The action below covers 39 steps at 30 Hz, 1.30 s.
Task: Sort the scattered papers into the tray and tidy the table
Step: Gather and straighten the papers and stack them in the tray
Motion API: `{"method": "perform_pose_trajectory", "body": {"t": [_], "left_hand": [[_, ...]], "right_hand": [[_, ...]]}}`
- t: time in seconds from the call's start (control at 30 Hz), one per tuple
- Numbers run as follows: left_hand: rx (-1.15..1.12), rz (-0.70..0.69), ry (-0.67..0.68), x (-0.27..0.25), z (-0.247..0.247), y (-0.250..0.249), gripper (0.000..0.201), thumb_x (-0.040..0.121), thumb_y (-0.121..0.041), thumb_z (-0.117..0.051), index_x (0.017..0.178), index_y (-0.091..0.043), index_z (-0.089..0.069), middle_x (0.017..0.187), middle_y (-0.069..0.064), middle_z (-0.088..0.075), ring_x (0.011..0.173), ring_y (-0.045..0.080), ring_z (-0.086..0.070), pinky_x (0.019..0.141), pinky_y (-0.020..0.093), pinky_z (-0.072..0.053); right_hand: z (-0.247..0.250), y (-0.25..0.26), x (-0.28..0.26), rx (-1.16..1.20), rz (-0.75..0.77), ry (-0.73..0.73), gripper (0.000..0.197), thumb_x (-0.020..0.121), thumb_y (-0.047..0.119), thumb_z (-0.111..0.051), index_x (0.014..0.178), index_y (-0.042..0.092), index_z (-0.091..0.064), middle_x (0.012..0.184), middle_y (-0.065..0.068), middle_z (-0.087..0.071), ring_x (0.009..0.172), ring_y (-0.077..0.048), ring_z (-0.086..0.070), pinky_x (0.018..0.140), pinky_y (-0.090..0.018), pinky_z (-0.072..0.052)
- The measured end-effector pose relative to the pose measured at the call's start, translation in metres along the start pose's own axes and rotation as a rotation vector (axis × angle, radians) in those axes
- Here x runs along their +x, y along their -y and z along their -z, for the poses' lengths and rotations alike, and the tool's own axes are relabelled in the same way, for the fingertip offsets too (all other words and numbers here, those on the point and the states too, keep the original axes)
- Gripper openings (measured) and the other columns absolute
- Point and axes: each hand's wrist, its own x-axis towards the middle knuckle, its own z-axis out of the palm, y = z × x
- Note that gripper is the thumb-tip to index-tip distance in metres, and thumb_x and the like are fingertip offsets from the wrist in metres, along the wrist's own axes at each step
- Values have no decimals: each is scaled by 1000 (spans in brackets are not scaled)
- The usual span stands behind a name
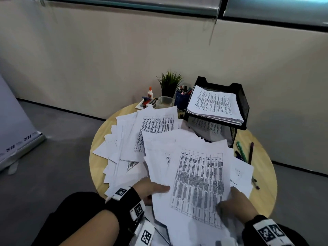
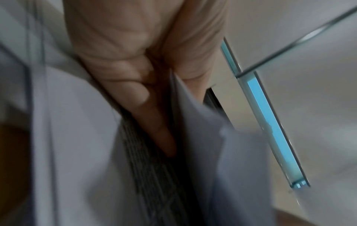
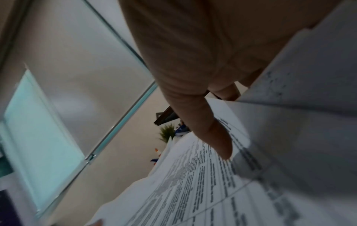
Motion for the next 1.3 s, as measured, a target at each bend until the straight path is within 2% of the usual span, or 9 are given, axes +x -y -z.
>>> {"method": "perform_pose_trajectory", "body": {"t": [0.1,0.17,0.23,0.37,0.5,0.6,0.8,0.97,1.3], "left_hand": [[106,-85,-91,4,-7,0,64,54,-16,-79,115,-2,-64,111,12,-69,103,25,-65,98,42,-48],[155,-111,-180,4,-3,-5,56,64,-10,-76,116,4,-60,101,9,-68,93,20,-63,89,30,-50],[198,-116,-257,3,9,-13,41,74,-4,-72,113,5,-60,98,11,-66,89,22,-61,77,25,-49],[173,-170,-345,-5,41,-26,65,53,-16,-70,115,-2,-57,117,17,-61,112,32,-56,97,38,-42],[226,-133,-470,-7,58,-28,47,81,3,-68,124,12,-51,124,22,-56,102,22,-51,84,26,-35],[275,-126,-500,-4,64,-26,41,87,2,-60,125,12,-49,131,25,-52,116,32,-52,81,22,-34],[303,-100,-537,-6,65,-29,36,88,0,-60,122,11,-53,129,22,-55,104,26,-54,65,19,-39],[321,-73,-546,-4,69,-25,13,87,0,-60,99,1,-55,115,19,-58,102,26,-54,50,10,-42],[257,-48,-360,-5,48,-12,44,83,2,-66,124,10,-53,131,20,-55,120,30,-53,93,27,-37]], "right_hand": [[-3,9,-9,34,67,42,44,54,28,-69,94,17,-57,91,-2,-66,82,-19,-62,73,-26,-51],[-2,9,-11,134,38,12,30,72,19,-69,98,9,-56,90,-6,-62,75,-20,-58,62,-21,-46],[2,5,-7,98,-14,-89,37,79,24,-67,112,11,-56,108,-8,-62,94,-25,-61,76,-25,-45],[10,7,-8,-103,-40,-72,49,74,34,-70,115,13,-53,105,-4,-54,105,-25,-55,83,-27,-40],[-2,11,-7,-287,-7,-45,64,59,56,-68,104,18,-45,108,-3,-55,104,-24,-54,78,-29,-39],[-7,9,-5,-148,-36,-73,76,64,44,-77,120,11,-39,118,-9,-54,108,-27,-54,81,-28,-42],[-2,10,-12,-30,27,-118,9,73,10,-58,82,11,-59,81,-5,-64,74,-21,-59,51,-20,-36],[27,11,-28,53,161,-275,8,85,12,-61,89,5,-63,88,-11,-63,82,-26,-57,65,-28,-40],[138,32,-87,58,299,-674,8,84,8,-63,75,7,-62,70,-21,-60,79,-36,-62,64,-38,-39]]}}
